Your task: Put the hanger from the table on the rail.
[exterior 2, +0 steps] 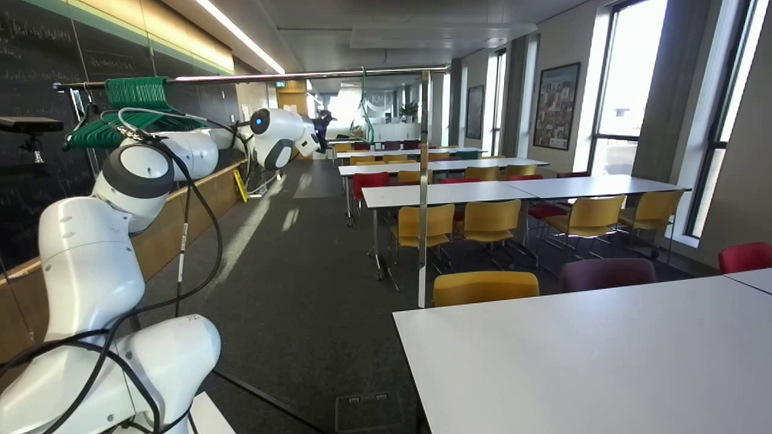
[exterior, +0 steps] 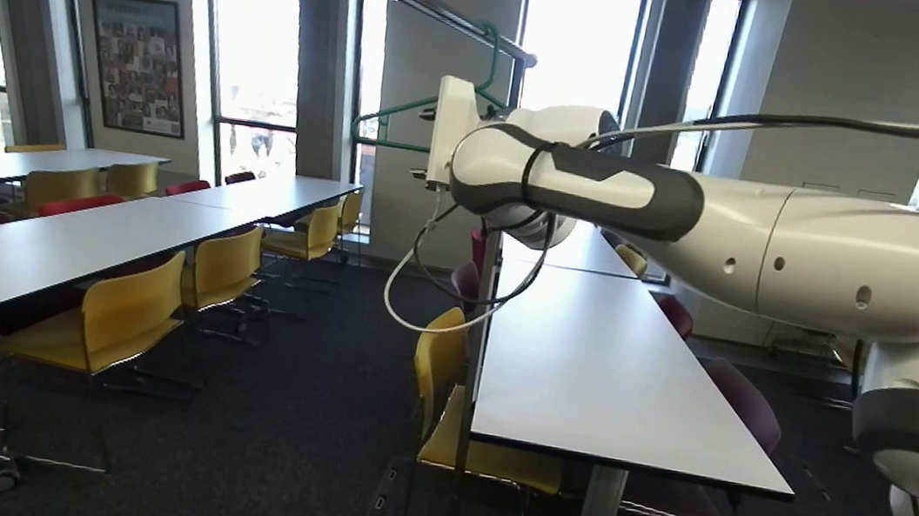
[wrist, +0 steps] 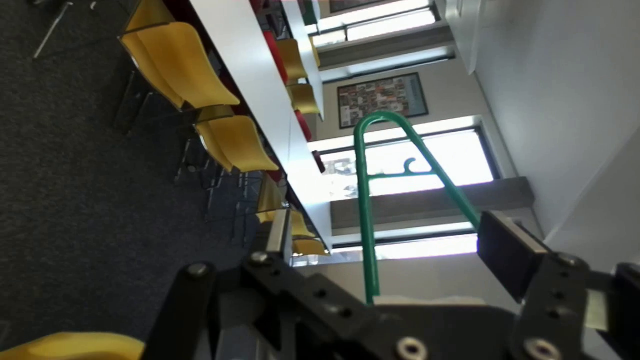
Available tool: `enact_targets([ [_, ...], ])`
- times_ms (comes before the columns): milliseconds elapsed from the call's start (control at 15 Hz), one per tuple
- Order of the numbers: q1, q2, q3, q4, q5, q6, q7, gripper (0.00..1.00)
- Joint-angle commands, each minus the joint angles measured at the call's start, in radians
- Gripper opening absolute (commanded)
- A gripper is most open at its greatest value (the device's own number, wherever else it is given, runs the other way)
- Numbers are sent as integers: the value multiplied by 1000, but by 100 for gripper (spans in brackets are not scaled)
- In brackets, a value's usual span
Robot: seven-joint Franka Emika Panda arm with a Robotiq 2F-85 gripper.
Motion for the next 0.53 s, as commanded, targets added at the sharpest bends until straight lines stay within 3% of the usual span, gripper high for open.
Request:
enact_targets([
  [0,158,-68,-181,-214,-53,-149,76,100],
  [133,214,-44,-298,-286,-94,-277,136,100],
  [200,237,-92,-303,-324,-216,-298,207,100],
  [267,262,-105,-339,-340,-252,-366,215,100],
  [333,176,-81,-253,-276,-246,-268,215,100],
  [467,183,-94,-254,-291,-291,-270,237,100],
])
